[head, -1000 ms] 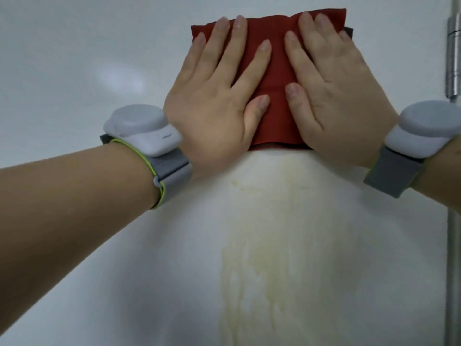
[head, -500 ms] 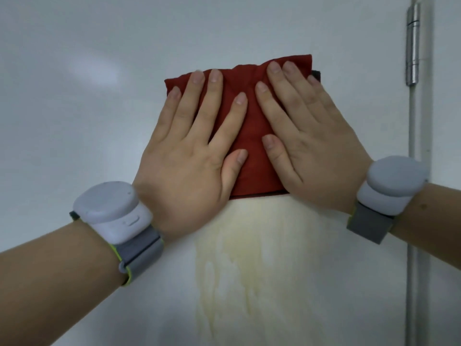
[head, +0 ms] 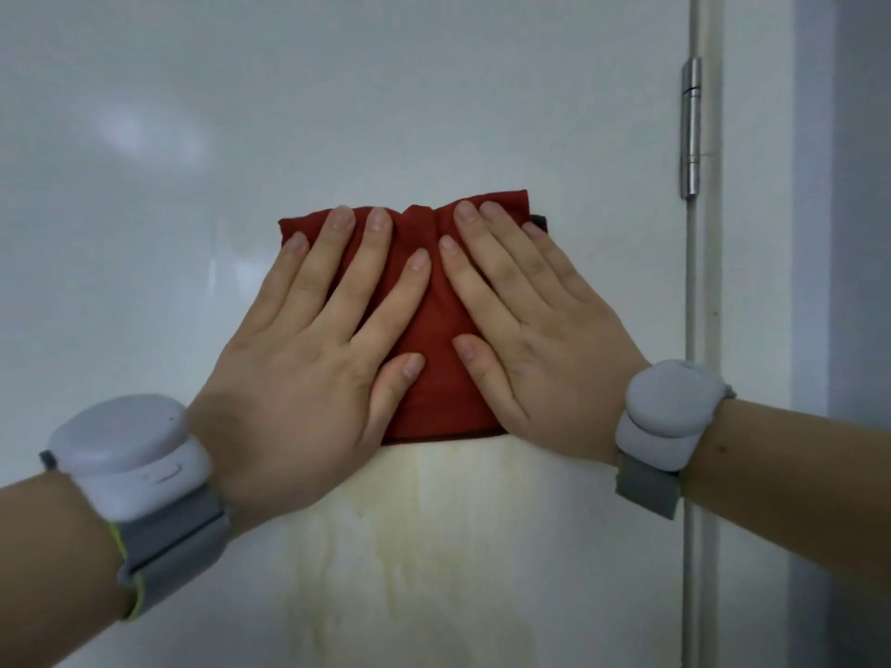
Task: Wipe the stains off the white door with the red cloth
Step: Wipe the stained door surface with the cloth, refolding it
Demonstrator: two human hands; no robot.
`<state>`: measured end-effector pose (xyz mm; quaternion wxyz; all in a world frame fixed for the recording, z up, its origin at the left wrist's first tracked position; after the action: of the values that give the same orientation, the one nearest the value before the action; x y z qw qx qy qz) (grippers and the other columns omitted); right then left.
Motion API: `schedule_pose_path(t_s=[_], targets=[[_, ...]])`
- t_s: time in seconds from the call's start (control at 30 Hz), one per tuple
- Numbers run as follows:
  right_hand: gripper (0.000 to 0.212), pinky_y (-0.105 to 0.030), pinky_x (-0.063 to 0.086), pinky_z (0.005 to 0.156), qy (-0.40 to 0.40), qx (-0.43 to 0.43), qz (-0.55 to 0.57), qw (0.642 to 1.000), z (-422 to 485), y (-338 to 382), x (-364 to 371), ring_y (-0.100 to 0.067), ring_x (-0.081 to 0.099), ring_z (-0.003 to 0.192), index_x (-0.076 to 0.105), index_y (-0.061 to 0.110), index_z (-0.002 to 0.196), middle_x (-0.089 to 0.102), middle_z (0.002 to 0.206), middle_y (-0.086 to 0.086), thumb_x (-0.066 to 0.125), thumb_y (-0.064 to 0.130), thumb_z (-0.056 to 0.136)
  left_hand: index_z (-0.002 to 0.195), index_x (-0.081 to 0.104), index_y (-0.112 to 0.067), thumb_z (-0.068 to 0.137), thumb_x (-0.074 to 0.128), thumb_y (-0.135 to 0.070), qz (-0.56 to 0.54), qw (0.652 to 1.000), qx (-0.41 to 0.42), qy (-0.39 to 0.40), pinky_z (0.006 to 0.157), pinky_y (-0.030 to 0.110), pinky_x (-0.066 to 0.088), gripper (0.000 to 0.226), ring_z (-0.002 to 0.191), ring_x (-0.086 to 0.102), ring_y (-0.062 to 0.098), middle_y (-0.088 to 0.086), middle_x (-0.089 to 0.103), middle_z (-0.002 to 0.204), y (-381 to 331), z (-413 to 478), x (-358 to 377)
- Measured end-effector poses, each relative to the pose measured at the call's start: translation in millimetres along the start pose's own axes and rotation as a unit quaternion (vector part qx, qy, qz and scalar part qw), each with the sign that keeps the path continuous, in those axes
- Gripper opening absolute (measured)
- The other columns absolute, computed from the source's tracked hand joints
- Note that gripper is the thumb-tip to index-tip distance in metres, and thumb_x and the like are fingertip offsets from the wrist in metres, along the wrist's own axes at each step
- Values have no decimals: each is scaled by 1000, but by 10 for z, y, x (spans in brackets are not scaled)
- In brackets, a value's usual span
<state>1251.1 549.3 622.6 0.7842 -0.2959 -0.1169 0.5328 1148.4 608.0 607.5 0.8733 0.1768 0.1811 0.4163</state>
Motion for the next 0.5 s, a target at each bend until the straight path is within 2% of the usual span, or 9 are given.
schedule_pose_path(t_s=[0.27,0.5], targets=[[60,-51,16,125,-25,49,-14,998,144,-691,-58,-33,13,156,21,2,159,16,167,-20,27,35,109,165,14,-21,105,14,-54,19,999,34,-5,129,47,-1,68,159,4,37,15,7,172,-75,785,-23],[59,-49,13,127,-69,126,3,990,-113,-633,-17,-33,14,156,22,2,159,17,166,-20,26,34,109,165,16,-17,108,15,-51,32,998,54,-2,129,52,3,67,159,5,39,19,8,171,-197,719,27]])
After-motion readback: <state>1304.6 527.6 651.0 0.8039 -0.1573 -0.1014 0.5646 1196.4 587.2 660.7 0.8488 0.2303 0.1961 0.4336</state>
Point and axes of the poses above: each hand's wrist, its own z-axis towards the middle knuckle, its own x-axis out of the palm, y = z × x, the point moved 10 cm from there along z, towards the middle knuckle
